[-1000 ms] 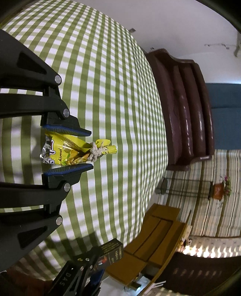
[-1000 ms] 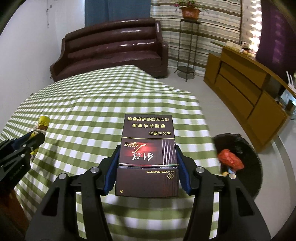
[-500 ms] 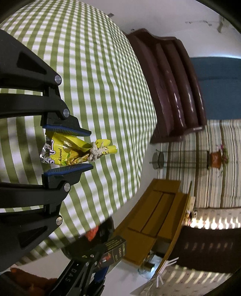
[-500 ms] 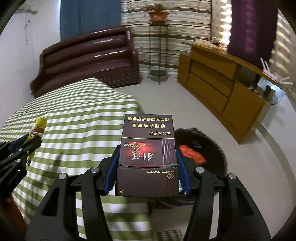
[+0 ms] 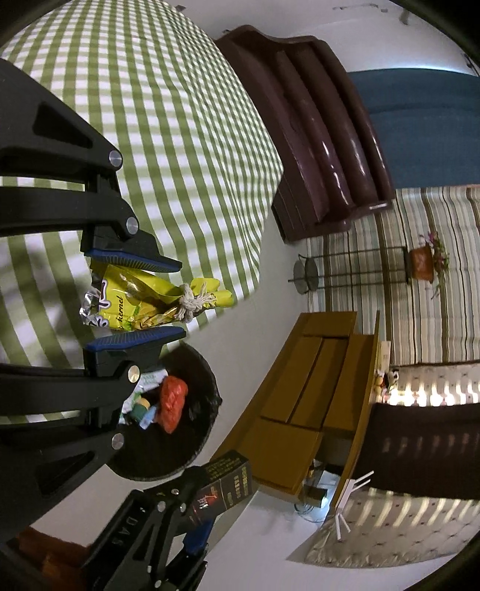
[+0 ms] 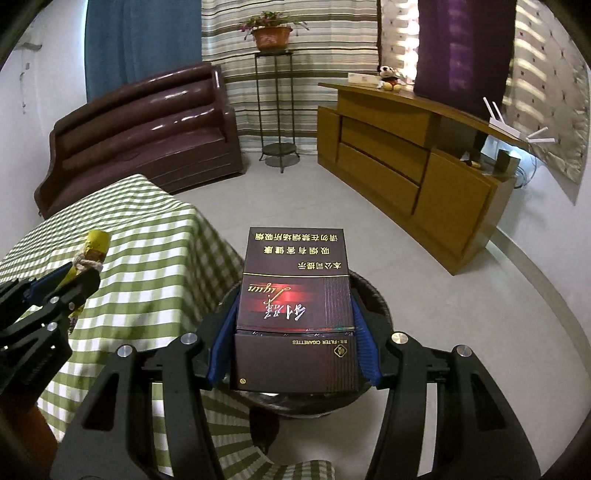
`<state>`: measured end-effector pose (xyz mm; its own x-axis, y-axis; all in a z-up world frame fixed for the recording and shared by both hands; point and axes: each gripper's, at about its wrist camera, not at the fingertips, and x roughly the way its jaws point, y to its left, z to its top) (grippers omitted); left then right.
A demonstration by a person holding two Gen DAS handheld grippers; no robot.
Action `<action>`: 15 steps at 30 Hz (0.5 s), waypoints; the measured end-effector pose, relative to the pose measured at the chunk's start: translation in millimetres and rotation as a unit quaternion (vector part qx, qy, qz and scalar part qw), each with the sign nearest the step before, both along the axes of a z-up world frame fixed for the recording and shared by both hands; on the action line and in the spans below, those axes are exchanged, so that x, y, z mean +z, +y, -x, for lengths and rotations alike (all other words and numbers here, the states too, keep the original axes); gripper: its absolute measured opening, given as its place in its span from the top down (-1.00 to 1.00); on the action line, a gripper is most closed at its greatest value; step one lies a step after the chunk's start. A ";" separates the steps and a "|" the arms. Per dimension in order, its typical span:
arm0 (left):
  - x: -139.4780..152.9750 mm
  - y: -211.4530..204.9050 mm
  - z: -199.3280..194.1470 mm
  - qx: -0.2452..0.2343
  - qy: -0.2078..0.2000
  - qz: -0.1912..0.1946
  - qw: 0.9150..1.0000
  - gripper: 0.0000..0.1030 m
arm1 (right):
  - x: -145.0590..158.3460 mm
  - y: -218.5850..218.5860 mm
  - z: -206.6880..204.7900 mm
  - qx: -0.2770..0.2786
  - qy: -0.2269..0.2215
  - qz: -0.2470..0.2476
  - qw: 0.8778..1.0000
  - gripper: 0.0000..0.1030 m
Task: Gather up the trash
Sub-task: 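Carry the yellow wrapper and dark box over the black bin with both tools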
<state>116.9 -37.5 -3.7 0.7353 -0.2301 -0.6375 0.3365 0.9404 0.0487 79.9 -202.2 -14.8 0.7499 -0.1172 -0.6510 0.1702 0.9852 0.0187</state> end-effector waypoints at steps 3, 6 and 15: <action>-2.3 -13.9 -3.5 -0.010 0.001 -0.001 1.000 0.40 | -2.4 -6.6 -0.2 -0.009 -0.001 0.000 1.000 -0.05; -5.2 -27.9 -6.2 -0.020 -0.001 -0.005 1.000 0.40 | -4.3 -16.2 -3.4 -0.016 -0.001 -0.005 1.000 -0.05; -15.5 -55.9 -20.3 -0.036 0.003 -0.009 0.999 0.40 | -11.7 -33.5 -9.5 -0.033 0.000 -0.012 0.999 -0.05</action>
<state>137.2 -93.3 -19.2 0.7130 -0.2708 -0.6468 0.4031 0.9131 0.0621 89.5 -235.7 -26.4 0.7414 -0.1506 -0.6540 0.2340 0.9713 0.0416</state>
